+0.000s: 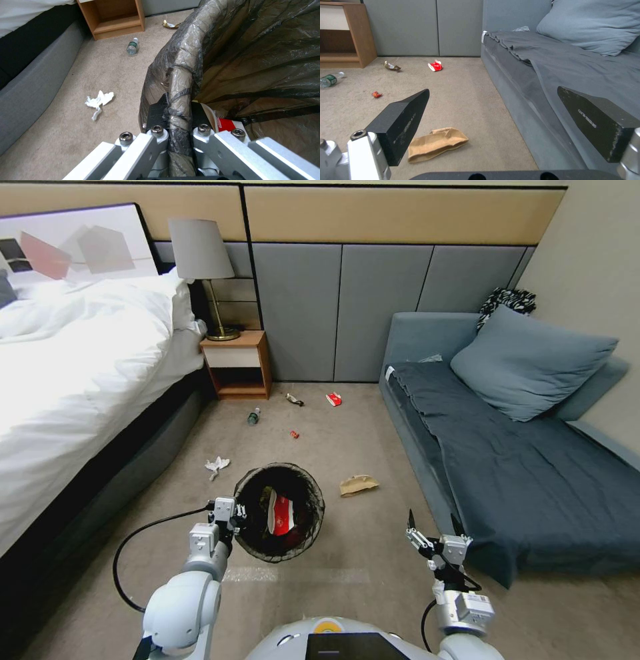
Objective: Pick up the trash bin, then pick up the garbage from the floor and place it into the trash bin.
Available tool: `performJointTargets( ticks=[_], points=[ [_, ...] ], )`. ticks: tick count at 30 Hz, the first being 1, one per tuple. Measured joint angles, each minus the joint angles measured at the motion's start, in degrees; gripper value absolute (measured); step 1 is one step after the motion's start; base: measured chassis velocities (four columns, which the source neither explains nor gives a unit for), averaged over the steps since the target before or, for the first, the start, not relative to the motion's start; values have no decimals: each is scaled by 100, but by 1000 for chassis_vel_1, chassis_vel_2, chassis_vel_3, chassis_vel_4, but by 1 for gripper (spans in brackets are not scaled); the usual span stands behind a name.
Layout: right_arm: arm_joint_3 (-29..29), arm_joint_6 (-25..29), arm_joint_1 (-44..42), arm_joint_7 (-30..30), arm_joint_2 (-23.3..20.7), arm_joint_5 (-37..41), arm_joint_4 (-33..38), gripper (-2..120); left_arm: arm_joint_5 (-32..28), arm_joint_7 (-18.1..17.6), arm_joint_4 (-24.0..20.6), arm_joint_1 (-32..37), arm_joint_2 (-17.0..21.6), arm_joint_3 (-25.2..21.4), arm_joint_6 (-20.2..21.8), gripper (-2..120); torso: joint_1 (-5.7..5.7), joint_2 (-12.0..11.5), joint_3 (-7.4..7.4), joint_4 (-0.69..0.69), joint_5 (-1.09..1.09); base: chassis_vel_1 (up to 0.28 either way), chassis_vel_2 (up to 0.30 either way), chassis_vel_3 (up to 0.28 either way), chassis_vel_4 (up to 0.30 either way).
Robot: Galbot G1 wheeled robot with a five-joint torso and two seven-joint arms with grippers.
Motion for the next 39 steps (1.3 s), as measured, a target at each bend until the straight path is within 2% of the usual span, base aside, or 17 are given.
performJointTargets(
  ticks=[39],
  points=[
    [-13,6,49,0,26,-4,-54,100,-12,14,83,-84,21,-1,12,1,0,0,0,0,-1,-97,100,99,-96]
  ],
)
